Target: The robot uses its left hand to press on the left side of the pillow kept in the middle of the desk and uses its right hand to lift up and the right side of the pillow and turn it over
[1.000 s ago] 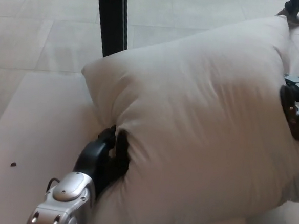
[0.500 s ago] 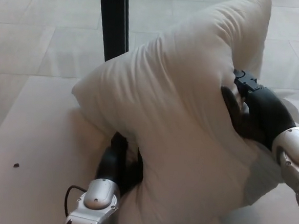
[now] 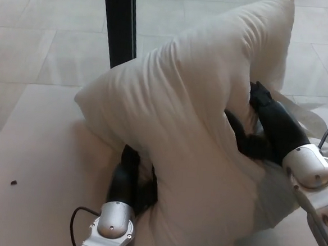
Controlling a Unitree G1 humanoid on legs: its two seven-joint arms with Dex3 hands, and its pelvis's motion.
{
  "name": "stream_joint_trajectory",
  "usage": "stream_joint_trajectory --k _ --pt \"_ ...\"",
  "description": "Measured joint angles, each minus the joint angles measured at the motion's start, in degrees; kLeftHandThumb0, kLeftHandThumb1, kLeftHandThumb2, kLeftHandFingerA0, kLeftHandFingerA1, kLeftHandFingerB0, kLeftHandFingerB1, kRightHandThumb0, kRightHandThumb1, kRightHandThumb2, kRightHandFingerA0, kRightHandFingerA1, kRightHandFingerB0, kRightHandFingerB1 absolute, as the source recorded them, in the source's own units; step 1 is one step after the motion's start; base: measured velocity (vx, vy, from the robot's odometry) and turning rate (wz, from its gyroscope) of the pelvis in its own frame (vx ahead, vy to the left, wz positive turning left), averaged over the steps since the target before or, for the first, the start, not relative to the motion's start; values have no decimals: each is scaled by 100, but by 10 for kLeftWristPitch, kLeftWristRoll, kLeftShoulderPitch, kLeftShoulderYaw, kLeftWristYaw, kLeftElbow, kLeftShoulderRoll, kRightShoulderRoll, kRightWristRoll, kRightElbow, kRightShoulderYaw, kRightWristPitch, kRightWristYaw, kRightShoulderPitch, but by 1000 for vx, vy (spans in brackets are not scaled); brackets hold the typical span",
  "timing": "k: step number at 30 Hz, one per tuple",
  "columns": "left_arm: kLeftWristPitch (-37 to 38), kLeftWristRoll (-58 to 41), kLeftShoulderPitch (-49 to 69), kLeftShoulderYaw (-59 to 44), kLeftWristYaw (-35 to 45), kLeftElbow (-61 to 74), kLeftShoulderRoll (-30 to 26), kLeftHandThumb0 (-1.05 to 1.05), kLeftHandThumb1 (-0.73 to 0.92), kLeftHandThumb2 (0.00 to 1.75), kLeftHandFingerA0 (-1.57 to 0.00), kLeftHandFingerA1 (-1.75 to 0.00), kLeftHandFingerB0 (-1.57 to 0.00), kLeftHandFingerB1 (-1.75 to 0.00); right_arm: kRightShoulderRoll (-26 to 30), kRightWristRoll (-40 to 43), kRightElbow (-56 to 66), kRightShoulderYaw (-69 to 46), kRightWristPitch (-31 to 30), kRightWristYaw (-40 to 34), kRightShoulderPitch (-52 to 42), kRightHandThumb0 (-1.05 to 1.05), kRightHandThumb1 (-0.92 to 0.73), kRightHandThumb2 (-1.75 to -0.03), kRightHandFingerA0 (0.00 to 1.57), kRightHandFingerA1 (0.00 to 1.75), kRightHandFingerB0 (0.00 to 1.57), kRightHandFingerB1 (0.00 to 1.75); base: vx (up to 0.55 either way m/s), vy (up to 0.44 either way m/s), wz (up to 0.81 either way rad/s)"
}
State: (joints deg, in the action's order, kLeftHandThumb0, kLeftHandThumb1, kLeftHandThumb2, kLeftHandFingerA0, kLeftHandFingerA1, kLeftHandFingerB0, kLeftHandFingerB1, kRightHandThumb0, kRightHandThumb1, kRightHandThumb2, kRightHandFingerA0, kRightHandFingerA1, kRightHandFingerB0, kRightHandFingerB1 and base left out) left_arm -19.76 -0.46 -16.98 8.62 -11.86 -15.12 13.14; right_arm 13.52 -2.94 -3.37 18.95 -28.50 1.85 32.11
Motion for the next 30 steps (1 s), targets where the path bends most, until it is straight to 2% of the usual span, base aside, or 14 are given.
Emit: stream_joint_trajectory --k 2,3,4,8,9,13,14,15,23,24,26,27,29,30 --pt "6 0 0 0 -3 -4 0 -81 72 61 -10 -62 0 0 0 -11 -2 8 0 -4 3 -78 -45 -83 6 67 10 55 0 0 0" --pt "10 0 0 0 -5 -6 0 -85 72 62 -6 -54 0 0 0 -18 -4 13 0 -7 4 -83 -58 -56 0 83 11 58 0 0 0" --pt "14 0 1 0 -6 -8 0 -91 57 88 -5 -48 0 0 0 -23 -5 16 0 -9 5 -43 -23 -91 8 60 1 54 0 0 0" --pt "28 0 1 0 -13 -18 0 -97 59 99 -7 -48 0 -18 0 -44 -9 34 0 -16 12 -43 -23 -90 6 59 0 53 0 0 0" --pt "30 0 1 0 -14 -20 0 -105 62 100 -7 -44 0 -12 0 -46 -9 37 -1 -16 13 -83 -45 -83 7 66 9 55 0 0 0" --pt "45 0 1 0 -20 -30 0 -102 60 101 -8 -45 0 -16 0 -65 -13 54 -1 -22 18 -81 -44 -83 6 65 10 55 0 0 0" --pt "48 0 1 0 -21 -33 0 -87 71 61 -4 -56 0 0 0 -68 -14 58 -1 -24 19 -83 -58 -58 5 71 11 53 0 0 0" --pt "51 0 1 0 -22 -35 0 -87 71 61 -5 -57 0 0 0 -71 -15 61 -2 -26 20 -81 -45 -83 8 66 11 56 0 0 0" --pt "81 0 1 0 -30 -59 0 -85 57 86 -9 -53 0 -1 -1 -100 -23 85 -2 -35 26 -79 -46 -88 1 60 12 57 0 0 0" --pt "84 0 1 0 -31 -61 0 -97 59 99 -7 -47 0 -17 -1 -102 -24 87 -2 -36 26 -77 -60 -58 0 73 17 55 0 0 0" --pt "92 0 1 0 -32 -66 0 -97 58 99 -7 -48 0 -17 -1 -109 -28 94 -2 -37 28 -77 -59 -58 0 73 18 55 0 0 0" --pt "95 0 1 0 -32 -69 0 -86 74 62 -8 -57 0 0 -1 -112 -29 96 -2 -38 29 -75 -45 -85 7 60 13 55 0 0 0" --pt "104 0 1 0 -33 -75 0 -88 57 88 -9 -52 0 -1 -1 -118 -29 102 -2 -40 31 -78 -45 -85 8 64 12 57 0 0 0" --pt "107 0 1 1 -33 -77 0 -84 73 63 -10 -65 0 0 -1 -120 -29 104 -2 -40 31 -70 -61 -59 6 63 10 50 0 0 0"
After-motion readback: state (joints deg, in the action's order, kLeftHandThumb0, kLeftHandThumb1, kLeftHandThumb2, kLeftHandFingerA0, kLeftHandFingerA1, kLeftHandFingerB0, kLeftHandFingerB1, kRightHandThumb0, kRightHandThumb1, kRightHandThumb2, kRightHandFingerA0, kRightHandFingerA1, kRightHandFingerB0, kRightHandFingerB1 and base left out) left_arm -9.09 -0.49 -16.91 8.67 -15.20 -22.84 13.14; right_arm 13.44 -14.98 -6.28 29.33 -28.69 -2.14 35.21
